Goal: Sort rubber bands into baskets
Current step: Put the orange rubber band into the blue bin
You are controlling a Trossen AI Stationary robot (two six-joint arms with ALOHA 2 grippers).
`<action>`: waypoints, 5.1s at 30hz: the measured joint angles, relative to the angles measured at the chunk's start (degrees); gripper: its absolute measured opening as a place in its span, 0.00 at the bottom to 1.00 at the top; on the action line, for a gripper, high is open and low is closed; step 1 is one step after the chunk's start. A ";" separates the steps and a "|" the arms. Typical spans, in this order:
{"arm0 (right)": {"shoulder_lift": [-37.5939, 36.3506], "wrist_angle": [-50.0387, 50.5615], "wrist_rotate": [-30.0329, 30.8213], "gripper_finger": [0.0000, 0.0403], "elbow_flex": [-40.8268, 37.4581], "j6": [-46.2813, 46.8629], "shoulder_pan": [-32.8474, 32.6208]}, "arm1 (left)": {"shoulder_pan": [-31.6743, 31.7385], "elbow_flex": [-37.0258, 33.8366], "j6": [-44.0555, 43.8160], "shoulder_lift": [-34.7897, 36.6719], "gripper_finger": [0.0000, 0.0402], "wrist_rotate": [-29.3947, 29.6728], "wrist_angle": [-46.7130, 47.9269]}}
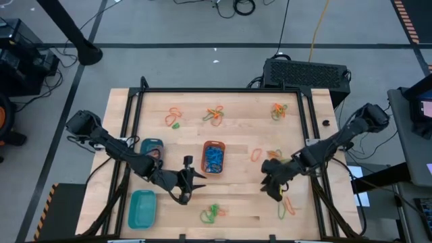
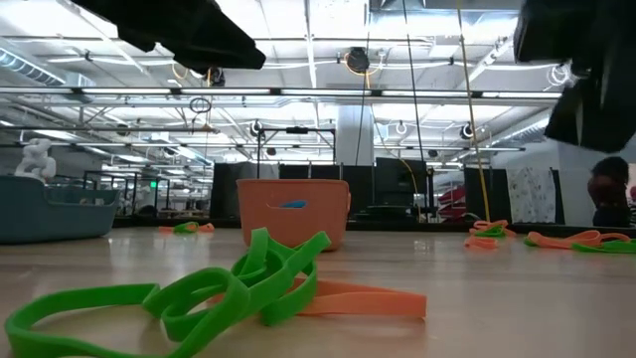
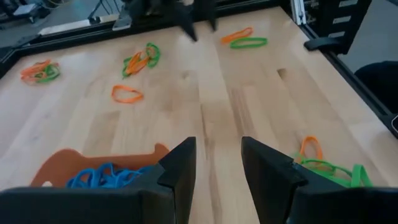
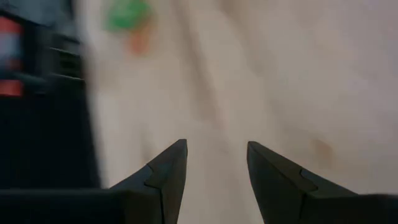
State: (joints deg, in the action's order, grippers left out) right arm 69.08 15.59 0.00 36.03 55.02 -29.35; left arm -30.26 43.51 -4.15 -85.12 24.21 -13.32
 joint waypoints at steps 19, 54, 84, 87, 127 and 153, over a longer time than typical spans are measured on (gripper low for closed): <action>21.63 -29.68 4.48 0.40 12.88 -23.48 -7.15 | -0.15 0.00 -2.83 -0.02 0.34 -0.01 0.25; 51.10 -26.82 7.38 0.40 30.91 -41.75 -4.61 | -0.09 0.00 0.44 0.00 0.34 0.02 0.42; 35.01 -12.01 19.46 0.00 30.82 -45.14 -3.23 | -0.09 0.00 0.49 0.02 0.34 0.02 1.44; 34.88 -12.80 19.48 0.00 30.82 -45.87 -3.23 | -0.09 0.00 0.53 0.02 0.34 0.02 1.39; 34.82 -17.94 22.56 0.00 30.82 -44.76 -2.07 | 2.12 0.04 17.99 -11.23 0.34 -15.37 -19.21; 34.77 -17.06 23.99 0.00 30.84 -43.20 -2.11 | 2.62 0.04 17.99 -11.23 0.24 -15.10 -17.88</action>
State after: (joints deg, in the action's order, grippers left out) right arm 103.85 -1.48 23.99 66.87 11.82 -31.46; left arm -27.64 43.55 13.85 -96.36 9.11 -31.20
